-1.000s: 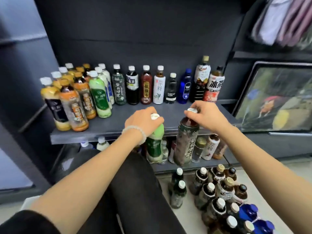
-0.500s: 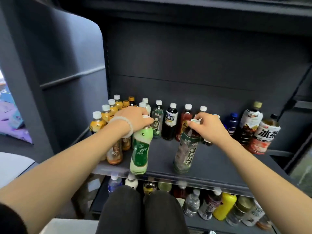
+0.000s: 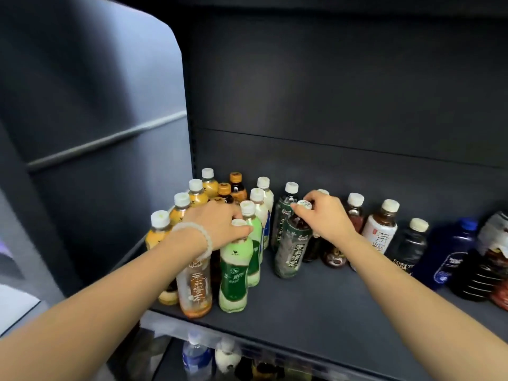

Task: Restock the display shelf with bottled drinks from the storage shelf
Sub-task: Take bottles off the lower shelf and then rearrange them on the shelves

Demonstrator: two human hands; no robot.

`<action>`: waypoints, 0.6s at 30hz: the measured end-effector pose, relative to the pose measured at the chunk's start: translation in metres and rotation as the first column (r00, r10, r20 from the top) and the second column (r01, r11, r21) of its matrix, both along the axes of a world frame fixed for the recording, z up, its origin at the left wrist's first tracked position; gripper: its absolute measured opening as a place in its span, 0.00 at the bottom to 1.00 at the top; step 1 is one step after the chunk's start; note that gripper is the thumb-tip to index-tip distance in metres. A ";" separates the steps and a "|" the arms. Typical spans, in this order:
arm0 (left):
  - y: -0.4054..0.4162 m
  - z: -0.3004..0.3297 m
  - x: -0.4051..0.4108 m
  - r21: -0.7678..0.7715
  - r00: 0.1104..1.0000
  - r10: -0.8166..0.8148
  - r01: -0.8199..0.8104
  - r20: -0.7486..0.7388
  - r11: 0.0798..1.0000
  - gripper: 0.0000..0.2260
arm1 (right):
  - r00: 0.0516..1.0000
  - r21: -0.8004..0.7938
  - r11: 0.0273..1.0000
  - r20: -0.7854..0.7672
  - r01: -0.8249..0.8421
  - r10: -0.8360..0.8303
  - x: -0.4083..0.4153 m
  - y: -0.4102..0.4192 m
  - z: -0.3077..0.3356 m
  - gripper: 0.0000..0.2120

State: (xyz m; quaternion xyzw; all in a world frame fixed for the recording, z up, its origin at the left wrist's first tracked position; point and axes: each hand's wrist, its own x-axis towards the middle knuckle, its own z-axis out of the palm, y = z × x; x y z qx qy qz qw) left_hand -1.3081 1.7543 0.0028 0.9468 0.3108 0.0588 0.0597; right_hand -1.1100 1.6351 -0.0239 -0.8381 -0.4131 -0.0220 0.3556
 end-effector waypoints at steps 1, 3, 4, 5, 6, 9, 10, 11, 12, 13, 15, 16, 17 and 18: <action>0.003 -0.001 0.001 -0.011 1.000 -0.003 0.003 -0.002 1.000 0.12 | 1.000 0.009 1.000 -0.017 0.005 -0.005 0.002 0.007 -0.003 0.14; 0.009 0.000 0.001 -0.053 1.000 -0.015 0.015 -0.003 0.998 0.11 | 0.999 0.028 1.000 -0.050 0.015 -0.014 0.006 0.018 -0.010 0.14; 0.012 0.000 0.001 -0.072 1.000 -0.024 0.024 -0.002 0.997 0.11 | 0.998 0.040 0.999 -0.064 0.020 -0.018 0.007 0.023 -0.013 0.15; 0.014 0.000 0.000 -0.080 0.999 -0.032 0.032 -0.002 0.996 0.11 | 0.997 0.054 0.998 -0.075 0.025 -0.021 0.008 0.028 -0.014 0.15; 0.017 -0.001 -0.001 -0.079 0.999 -0.039 0.038 -0.003 0.996 0.12 | 0.996 0.063 0.998 -0.085 0.029 -0.023 0.007 0.032 -0.015 0.16; 0.019 -0.005 -0.003 -0.097 0.998 -0.060 0.063 0.029 0.993 0.11 | 0.995 0.064 0.997 -0.094 0.035 -0.029 0.003 0.041 -0.012 0.16; 0.019 -0.006 -0.003 -0.103 0.997 -0.068 0.073 0.047 0.992 0.10 | 0.995 0.062 0.997 -0.094 0.039 -0.033 0.002 0.044 -0.012 0.16; 0.019 -0.007 -0.003 -0.100 0.995 -0.078 0.083 0.059 0.991 0.09 | 0.995 0.062 0.997 -0.095 0.043 -0.037 0.001 0.045 -0.012 0.15; 0.019 -0.008 -0.003 -0.089 0.994 -0.086 0.091 0.064 0.992 0.09 | 0.994 0.066 0.997 -0.100 0.047 -0.040 0.001 0.046 -0.012 0.14; 0.018 -0.009 -0.004 -0.074 0.994 -0.091 0.096 0.066 0.993 0.09 | 0.993 0.074 0.996 -0.108 0.051 -0.043 0.001 0.047 -0.012 0.14; 0.017 -0.011 -0.005 -0.055 0.993 -0.094 0.099 0.073 0.994 0.09 | 0.991 0.079 0.995 -0.125 0.055 -0.045 0.001 0.047 -0.013 0.14; 0.018 -0.012 -0.005 -0.053 0.993 -0.092 0.097 0.079 0.994 0.09 | 0.991 0.072 0.996 -0.127 0.054 -0.044 0.001 0.046 -0.013 0.15; 0.017 -0.012 -0.006 -0.049 0.992 -0.092 0.097 0.081 0.994 0.09 | 0.991 0.060 0.997 -0.129 0.050 -0.042 0.002 0.045 -0.013 0.16; 0.018 -0.013 -0.007 -0.039 0.993 -0.094 0.097 0.074 0.994 0.10 | 0.990 0.051 0.998 -0.134 0.042 -0.035 0.002 0.045 -0.013 0.17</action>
